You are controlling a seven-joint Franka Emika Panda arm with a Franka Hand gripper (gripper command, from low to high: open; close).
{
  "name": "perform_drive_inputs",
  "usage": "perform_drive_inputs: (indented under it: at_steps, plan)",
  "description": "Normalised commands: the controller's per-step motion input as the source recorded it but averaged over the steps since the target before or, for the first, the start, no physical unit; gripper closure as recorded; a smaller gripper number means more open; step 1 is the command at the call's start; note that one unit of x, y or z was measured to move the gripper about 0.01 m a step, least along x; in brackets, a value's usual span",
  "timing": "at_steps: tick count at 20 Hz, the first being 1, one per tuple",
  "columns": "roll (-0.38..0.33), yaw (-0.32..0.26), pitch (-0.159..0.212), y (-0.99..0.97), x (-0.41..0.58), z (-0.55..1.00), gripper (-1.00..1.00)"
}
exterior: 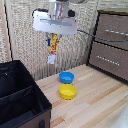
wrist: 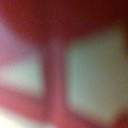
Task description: Kindly direct your grabber toward the cereal bar. Delicately grip the cereal bar using your grabber. Transport the clutched cereal bar to the rear part of the organizer. Set the cereal bar down and place it in the rear section of the organizer.
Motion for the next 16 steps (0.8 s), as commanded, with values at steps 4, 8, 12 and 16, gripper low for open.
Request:
perform_drive_inputs:
  at_steps: [4, 8, 12, 16]
  plan:
    - [0.107, -0.260, -0.008, 0.14, -0.027, 0.58, 1.00]
    - [0.113, -0.246, 0.000, 0.17, -0.023, 0.53, 1.00]
    - [0.124, -0.201, 0.017, 0.26, -0.005, 0.38, 1.00]
    - [0.075, -0.117, 0.196, 0.39, 0.132, 0.11, 1.00]
